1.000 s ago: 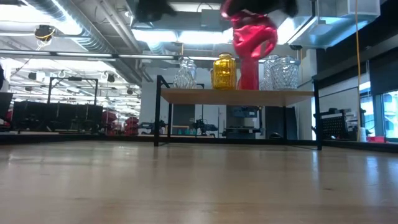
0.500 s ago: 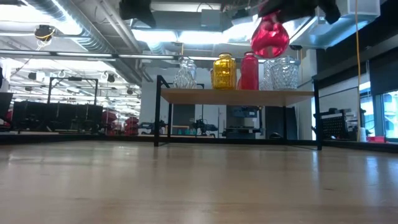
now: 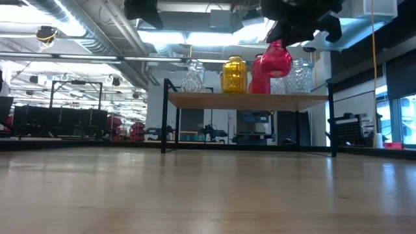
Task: Sort vases onto shelf
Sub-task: Put the red vase on the shelf aligned with the other red vase
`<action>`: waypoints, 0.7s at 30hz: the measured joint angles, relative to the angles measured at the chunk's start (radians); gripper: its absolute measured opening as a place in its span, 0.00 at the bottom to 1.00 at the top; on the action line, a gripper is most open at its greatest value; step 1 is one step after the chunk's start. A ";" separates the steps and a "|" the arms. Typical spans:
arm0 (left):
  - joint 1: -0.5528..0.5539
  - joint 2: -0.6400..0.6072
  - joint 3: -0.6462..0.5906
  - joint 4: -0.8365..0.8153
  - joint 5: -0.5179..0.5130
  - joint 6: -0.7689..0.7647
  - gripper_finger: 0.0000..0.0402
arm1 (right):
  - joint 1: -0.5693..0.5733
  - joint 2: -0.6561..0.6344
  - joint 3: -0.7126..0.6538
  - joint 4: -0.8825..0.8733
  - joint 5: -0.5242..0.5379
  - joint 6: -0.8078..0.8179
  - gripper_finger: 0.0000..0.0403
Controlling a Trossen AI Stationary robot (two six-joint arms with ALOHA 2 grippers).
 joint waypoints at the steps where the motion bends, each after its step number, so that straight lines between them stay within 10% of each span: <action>1: 0.000 0.000 0.000 0.000 -0.004 0.000 0.73 | -0.011 0.000 0.000 0.005 -0.015 -0.021 0.16; 21: 0.001 0.000 0.000 -0.006 -0.009 0.001 0.73 | -0.181 0.097 0.000 0.198 -0.116 -0.224 0.16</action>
